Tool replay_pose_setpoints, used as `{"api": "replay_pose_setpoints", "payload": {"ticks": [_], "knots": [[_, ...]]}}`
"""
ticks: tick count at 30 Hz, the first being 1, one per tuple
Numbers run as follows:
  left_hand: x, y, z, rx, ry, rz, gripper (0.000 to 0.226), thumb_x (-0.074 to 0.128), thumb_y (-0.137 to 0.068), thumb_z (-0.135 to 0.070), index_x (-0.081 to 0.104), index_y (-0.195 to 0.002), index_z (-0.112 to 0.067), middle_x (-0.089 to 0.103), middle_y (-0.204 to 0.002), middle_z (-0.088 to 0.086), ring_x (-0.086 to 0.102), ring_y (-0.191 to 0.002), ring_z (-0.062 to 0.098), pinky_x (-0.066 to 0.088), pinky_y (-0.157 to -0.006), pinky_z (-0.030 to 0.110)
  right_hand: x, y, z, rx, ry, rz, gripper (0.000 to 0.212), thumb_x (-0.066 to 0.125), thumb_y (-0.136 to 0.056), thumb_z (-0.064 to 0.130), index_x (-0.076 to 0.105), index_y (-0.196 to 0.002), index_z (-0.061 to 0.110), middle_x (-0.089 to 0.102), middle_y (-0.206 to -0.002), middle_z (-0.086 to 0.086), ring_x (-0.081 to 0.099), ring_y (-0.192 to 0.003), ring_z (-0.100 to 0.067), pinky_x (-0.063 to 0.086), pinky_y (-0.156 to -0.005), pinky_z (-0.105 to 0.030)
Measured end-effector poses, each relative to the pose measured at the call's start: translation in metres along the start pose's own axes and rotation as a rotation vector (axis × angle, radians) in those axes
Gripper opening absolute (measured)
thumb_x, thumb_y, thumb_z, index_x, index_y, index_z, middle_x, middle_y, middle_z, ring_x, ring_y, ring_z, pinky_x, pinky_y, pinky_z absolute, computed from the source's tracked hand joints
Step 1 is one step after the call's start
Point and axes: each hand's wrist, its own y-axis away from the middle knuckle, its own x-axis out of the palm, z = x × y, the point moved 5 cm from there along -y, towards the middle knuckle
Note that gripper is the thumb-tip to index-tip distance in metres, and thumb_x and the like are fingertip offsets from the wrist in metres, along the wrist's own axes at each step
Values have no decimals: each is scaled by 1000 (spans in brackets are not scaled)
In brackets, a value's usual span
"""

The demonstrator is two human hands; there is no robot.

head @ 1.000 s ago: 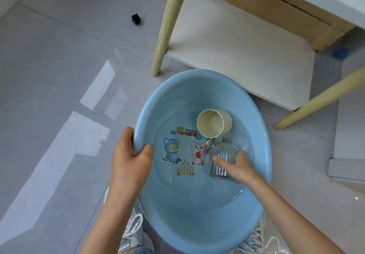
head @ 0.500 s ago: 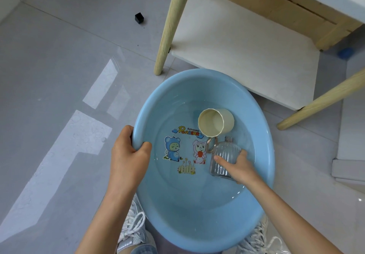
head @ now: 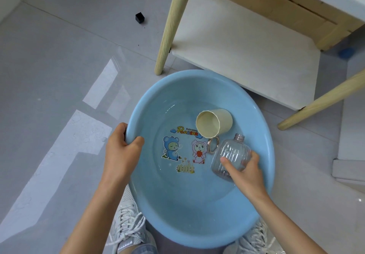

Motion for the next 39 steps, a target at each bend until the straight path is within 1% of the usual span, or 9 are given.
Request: {"api": "replay_pose_setpoints", "payload": {"ticks": [8, 11, 18, 24, 27, 29, 31, 35, 39], "knots": [[-6, -31, 11, -59, 23, 23, 13, 57, -80, -4, 54, -92, 0, 54, -78, 12, 49, -67, 23, 41, -62, 35, -3, 19, 8, -133, -103, 2, 90, 84, -68, 37, 30, -138, 20, 55, -126, 5, 56, -116, -16, 45, -101, -38], [-7, -39, 19, -78, 15, 24, 11, 56, -82, -2, 54, -92, 2, 53, -76, 11, 48, -65, 23, 39, -60, 32, 0, 23, 11, -169, -93, 29, 96, 85, -62, 46, 29, -138, 25, 56, -127, 6, 57, -115, -15, 46, -101, -38], [-11, -45, 43, -123, 25, 22, 6, 58, -81, -4, 52, -81, -4, 51, -72, 9, 46, -66, 24, 39, -60, 32, 3, 28, 32, -303, -88, 42, 88, 89, -58, 38, 29, -122, 43, 54, -117, 15, 59, -105, -13, 48, -88, -30], [-10, -45, 46, -97, -24, 38, 30, 56, -66, -23, 49, -89, -5, 52, -75, 7, 47, -66, 25, 40, -61, 33, 3, 30, 48, -379, -85, 77, 91, 84, -51, 45, 28, -122, 39, 48, -120, 21, 56, -107, -6, 43, -88, -21], [-10, -42, 43, -7, -115, -32, 34, 62, -83, -19, 44, -111, -10, 56, -104, 2, 54, -83, 20, 42, -67, 31, 1, 31, 58, -415, -89, 98, 93, 80, -48, 52, 25, -121, 40, 46, -122, 18, 54, -108, -4, 43, -89, -19], [-8, -36, 28, 189, -205, -132, 45, 64, -85, -14, 41, -124, -9, 46, -134, 4, 50, -113, 20, 40, -87, 30, -1, 32, 64, -443, -81, 109, 91, 77, -47, 57, 23, -119, 41, 42, -121, 25, 53, -109, 0, 43, -89, -18], [1, -24, 6, 470, -286, -155, 50, 67, -84, -16, 43, -126, -7, 35, -147, 7, 38, -132, 20, 31, -102, 26, -4, 34, 70, -467, -70, 125, 88, 77, -47, 57, 22, -115, 45, 39, -118, 33, 53, -108, 0, 44, -89, -20], [39, 3, -19, 804, -332, 213, 75, 66, -77, -54, 41, -133, -11, 33, -150, 5, 29, -140, 15, 24, -112, 23, -9, 38, 83, -493, -64, 174, 89, 80, -45, 57, 24, -113, 43, 42, -115, 35, 56, -107, 0, 49, -91, -29], [67, 24, -16, 752, -360, 581, 105, 73, -58, -70, 21, -143, -37, 30, -150, -12, 21, -136, -8, 18, -108, 8, -13, 42, 98, -515, -50, 248, 90, 85, -45, 53, 27, -113, 40, 48, -116, 30, 60, -105, -2, 51, -91, -34]]}}
